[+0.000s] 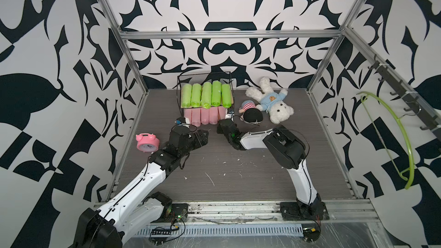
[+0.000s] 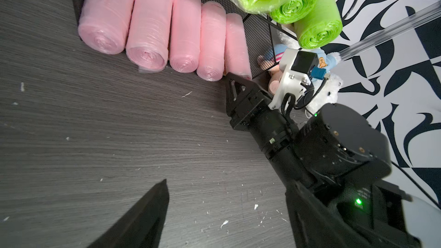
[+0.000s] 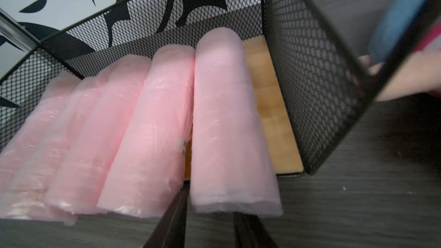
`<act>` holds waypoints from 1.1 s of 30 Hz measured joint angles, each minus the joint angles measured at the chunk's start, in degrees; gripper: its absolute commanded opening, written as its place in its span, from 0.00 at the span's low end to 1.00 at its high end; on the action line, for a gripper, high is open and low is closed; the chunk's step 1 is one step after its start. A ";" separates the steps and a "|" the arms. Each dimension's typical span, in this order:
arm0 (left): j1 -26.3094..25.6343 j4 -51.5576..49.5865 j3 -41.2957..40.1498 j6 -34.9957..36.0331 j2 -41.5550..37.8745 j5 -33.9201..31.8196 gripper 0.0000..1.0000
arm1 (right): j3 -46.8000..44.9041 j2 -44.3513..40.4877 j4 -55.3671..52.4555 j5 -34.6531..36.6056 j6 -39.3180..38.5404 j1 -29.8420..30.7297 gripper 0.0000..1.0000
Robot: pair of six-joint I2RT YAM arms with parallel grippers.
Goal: Sort the rolls of trash bags by color and place them on the shelf
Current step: Place the roll of trash bags on the shelf.
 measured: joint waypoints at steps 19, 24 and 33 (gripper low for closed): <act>0.20 -0.57 0.00 4.48 -0.52 -4.07 0.84 | -11.63 -16.50 -3.26 -4.20 -2.08 -0.52 0.52; 0.37 -1.09 0.00 7.96 -2.49 -7.06 0.91 | -14.47 -26.95 -9.94 -4.68 -6.64 -0.50 0.57; 0.44 -0.76 0.00 14.71 -6.01 -15.50 0.97 | -15.13 -47.52 -28.20 1.70 -20.31 -0.92 0.68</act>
